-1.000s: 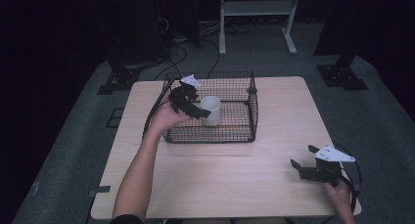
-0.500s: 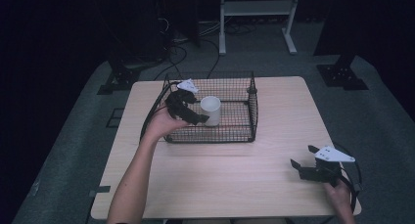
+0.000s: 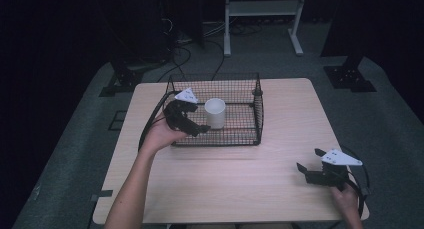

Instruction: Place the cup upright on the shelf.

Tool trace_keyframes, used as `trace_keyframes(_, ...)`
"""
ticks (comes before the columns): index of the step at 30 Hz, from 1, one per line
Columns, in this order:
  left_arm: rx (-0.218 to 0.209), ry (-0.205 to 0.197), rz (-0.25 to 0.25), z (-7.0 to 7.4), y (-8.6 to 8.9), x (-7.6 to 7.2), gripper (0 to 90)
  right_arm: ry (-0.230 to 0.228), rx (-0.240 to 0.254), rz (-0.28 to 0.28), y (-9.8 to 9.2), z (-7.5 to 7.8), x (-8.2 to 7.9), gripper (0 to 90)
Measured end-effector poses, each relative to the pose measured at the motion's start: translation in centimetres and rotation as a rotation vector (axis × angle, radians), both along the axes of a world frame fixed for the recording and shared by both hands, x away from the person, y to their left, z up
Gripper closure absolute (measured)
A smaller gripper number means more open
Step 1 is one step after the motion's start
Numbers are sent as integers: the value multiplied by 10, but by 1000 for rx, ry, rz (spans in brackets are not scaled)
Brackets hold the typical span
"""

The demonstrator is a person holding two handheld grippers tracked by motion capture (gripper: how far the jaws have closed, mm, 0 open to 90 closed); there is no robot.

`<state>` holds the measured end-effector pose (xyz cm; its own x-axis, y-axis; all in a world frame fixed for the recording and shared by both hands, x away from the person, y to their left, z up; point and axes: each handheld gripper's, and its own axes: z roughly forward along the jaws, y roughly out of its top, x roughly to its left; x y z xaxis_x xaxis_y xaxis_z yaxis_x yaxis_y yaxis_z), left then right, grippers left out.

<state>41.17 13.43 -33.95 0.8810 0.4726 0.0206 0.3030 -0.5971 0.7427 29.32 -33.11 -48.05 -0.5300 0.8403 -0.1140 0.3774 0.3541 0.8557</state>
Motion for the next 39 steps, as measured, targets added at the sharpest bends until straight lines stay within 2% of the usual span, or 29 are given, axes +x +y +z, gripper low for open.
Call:
trace_keyframes(6, -19, -22, -14, 0, 3, -16, 76, 1, 1, -1, 0, 0, 0, 131)
trace_keyframes(12, -17, -32, -22, 0, 4, -26, 78, 1, 1, -1, 0, 0, 0, 131)
trace_keyframes(23, -12, -33, -38, -8, 6, -45, 78, 3, 3, -5, 0, 0, 0, 131)
trace_keyframes(39, -18, -30, -60, -17, 7, -65, 79, 5, 3, -5, 0, 0, 0, 131)
